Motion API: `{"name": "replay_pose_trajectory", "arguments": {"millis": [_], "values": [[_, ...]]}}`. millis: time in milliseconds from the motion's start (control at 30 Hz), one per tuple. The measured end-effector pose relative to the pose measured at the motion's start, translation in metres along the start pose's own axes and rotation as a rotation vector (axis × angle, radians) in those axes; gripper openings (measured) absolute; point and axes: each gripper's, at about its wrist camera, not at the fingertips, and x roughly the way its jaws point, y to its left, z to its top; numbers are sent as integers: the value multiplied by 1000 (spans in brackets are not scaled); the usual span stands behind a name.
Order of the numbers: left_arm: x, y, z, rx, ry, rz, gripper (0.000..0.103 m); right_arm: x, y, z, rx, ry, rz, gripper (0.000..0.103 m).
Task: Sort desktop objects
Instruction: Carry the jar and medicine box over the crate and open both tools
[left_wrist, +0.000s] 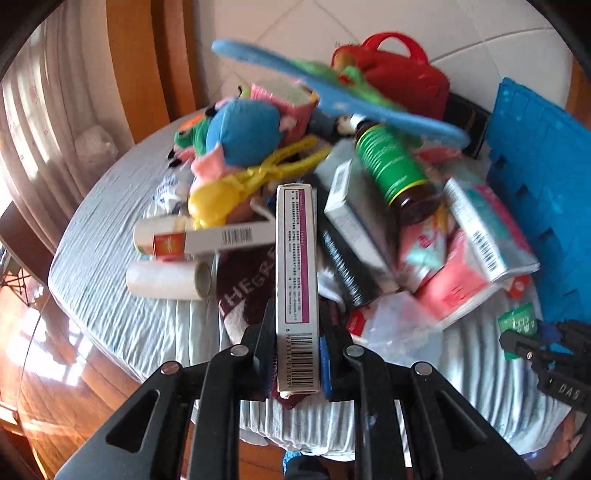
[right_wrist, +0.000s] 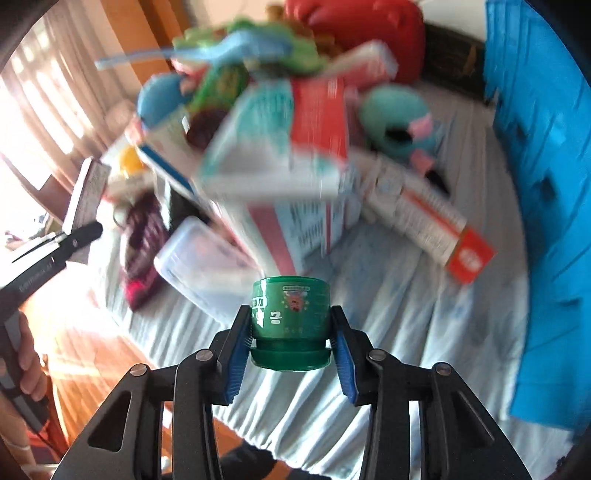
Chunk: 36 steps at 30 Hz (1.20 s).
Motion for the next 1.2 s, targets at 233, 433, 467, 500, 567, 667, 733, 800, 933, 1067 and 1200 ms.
{"name": "replay_pose_trajectory", "arguments": {"millis": [233,433,467,500,567,667,733,800,933,1067,1200], "values": [[-48,-47,42,110,-139,-69,18,-107,-1,40,19,-233,-18,40],[-108,-119,81,233,-281,-192,18,-204,-12,69,28,-420,-104,40],[-114,-134,88,247,-296,-213,18,-218,-16,72,30,-441,-125,40],[-122,-150,94,267,-312,-239,18,-233,-23,74,33,-462,-149,40],[-139,-187,106,315,-343,-285,18,-261,-42,74,37,-492,-205,40],[-157,-237,118,366,-353,-341,18,-297,-80,76,52,-502,-311,40],[-166,-277,129,406,-316,-413,18,-310,-109,76,62,-480,-374,40],[-173,-310,137,441,-268,-464,18,-317,-141,78,70,-434,-424,40],[-169,-393,155,519,-82,-564,18,-313,-205,81,49,-275,-514,40],[-137,-463,151,603,116,-525,18,-288,-270,82,40,-96,-533,40],[-96,-512,127,679,323,-460,18,-254,-318,75,34,61,-494,40]]}}
